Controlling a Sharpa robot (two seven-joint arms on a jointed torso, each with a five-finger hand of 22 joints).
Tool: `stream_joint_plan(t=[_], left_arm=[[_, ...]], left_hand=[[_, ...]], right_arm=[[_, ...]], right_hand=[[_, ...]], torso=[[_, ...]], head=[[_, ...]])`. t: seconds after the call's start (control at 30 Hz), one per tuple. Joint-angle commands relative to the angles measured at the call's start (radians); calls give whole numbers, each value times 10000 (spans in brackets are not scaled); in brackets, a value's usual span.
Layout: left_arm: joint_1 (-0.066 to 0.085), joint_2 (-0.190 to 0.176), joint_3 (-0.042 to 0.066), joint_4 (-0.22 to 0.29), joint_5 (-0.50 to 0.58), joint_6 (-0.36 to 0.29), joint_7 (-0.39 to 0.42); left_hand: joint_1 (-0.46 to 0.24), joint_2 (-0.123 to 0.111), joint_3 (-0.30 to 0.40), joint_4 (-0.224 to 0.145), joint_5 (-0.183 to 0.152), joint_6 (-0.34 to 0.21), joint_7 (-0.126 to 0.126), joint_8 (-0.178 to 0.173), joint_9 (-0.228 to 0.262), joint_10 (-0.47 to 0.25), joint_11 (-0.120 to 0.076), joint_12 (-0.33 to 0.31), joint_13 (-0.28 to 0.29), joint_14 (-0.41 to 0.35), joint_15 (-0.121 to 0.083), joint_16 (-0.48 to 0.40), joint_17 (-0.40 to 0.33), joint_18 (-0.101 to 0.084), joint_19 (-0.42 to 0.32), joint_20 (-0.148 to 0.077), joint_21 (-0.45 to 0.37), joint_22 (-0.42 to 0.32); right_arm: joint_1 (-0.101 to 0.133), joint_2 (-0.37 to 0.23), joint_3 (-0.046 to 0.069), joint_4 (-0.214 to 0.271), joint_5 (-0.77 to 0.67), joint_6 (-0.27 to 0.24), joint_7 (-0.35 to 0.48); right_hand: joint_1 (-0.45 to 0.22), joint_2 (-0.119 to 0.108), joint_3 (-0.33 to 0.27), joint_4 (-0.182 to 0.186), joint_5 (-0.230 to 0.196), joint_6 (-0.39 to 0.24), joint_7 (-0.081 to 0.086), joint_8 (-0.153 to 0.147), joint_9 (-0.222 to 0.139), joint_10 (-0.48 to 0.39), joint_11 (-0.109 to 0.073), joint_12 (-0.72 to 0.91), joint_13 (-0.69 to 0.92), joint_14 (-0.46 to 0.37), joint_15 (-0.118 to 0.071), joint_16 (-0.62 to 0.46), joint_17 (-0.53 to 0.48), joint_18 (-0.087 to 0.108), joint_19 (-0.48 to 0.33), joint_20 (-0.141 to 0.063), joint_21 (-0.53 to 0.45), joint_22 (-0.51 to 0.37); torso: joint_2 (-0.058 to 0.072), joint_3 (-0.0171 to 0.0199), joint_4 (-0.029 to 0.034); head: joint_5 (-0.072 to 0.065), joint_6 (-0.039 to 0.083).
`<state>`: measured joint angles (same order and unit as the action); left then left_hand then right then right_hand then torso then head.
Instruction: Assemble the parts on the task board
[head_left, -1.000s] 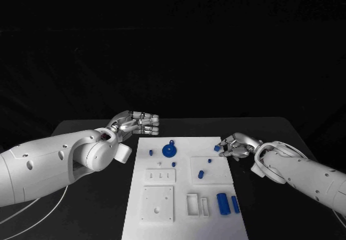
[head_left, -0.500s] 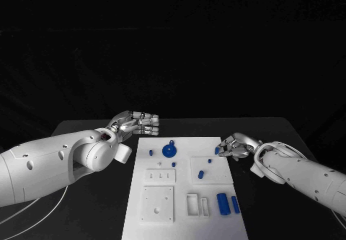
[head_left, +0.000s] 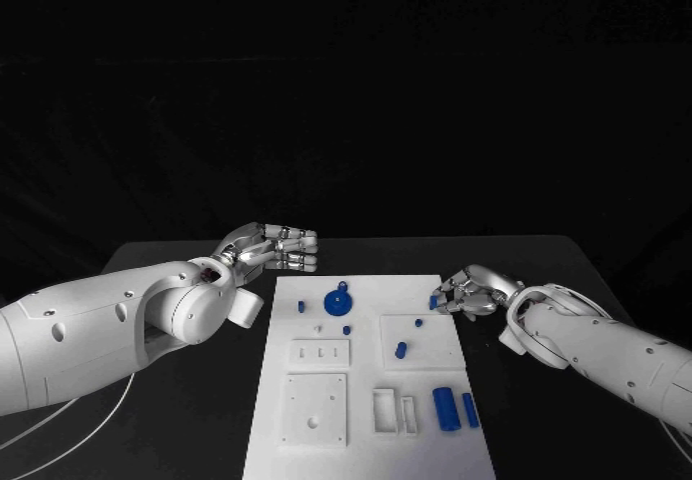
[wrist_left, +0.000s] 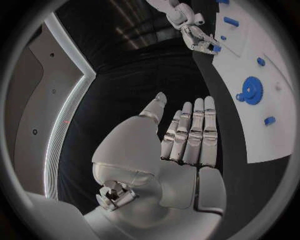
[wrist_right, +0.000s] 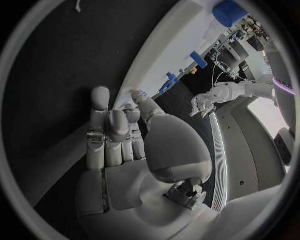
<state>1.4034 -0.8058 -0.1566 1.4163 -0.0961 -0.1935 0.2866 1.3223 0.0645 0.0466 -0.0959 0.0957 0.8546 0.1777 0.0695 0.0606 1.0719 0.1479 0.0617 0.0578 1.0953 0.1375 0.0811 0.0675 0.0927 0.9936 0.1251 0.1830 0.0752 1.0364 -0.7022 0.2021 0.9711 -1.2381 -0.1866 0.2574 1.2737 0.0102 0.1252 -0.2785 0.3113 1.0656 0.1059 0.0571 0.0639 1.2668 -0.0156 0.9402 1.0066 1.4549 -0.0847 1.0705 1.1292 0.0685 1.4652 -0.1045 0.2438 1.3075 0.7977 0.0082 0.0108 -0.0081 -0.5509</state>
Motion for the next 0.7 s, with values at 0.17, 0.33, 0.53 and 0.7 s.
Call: stream_joint_plan(t=[0.17, 0.33, 0.53, 0.7], left_arm=[[3, -19, 4, 30, -54, 155, 52], [3, -25, 4, 41, -54, 172, 46], [3, -43, 4, 52, -61, 184, 34], [3, -50, 4, 58, -65, 198, 26]], left_hand=[[17, 0, -25, -20, 3, -45, -8, -59, -5, -61, 27, 11, 17, -7, 17, 28, 5, -85, -21, 6, -18, -4], [34, -14, -36, -29, -3, -98, -1, -63, -8, -78, 34, 10, 16, -14, 21, 27, 5, -82, -27, 8, -22, -4], [49, -15, -35, -41, -5, -117, 0, -62, -9, -85, 35, 10, 16, -14, 21, 28, 5, -81, -26, 10, -22, -4], [49, -15, -35, -41, -5, -117, 0, -62, -9, -85, 35, 10, 16, -14, 21, 28, 5, -81, -26, 10, -22, -4]], right_arm=[[-13, -49, 2, 139, 34, 17, -199], [-28, -64, 1, 216, 8, 171, -253], [-41, -88, 1, 252, -11, 297, -300], [-48, -82, 1, 265, -15, 300, -325]], right_hand=[[113, -156, -758, -8, 502, -347, 44, 53, 9, -78, 89, -95, -131, -36, 110, -107, -82, 252, 339, 110, -194, 117], [214, -164, -990, -38, 749, -391, 60, 49, 6, -131, 93, -118, -181, -53, 109, -130, -112, 261, 333, 112, -243, 122], [204, -195, -1216, -18, 955, -476, 73, 62, 13, -182, 102, -149, -237, -79, 108, -172, -155, 277, 317, 121, -321, 125], [185, -118, -1639, 1, 1037, -507, 64, 53, 11, -201, 105, -125, -266, -89, 118, -174, -176, 287, 327, 128, -385, 126]], torso=[[3, 13, -15], [-2, 10, -12], [6, 6, 3], [7, 7, 6]], head=[[-15, 1], [-30, 12], [-53, 7], [-55, 13]])
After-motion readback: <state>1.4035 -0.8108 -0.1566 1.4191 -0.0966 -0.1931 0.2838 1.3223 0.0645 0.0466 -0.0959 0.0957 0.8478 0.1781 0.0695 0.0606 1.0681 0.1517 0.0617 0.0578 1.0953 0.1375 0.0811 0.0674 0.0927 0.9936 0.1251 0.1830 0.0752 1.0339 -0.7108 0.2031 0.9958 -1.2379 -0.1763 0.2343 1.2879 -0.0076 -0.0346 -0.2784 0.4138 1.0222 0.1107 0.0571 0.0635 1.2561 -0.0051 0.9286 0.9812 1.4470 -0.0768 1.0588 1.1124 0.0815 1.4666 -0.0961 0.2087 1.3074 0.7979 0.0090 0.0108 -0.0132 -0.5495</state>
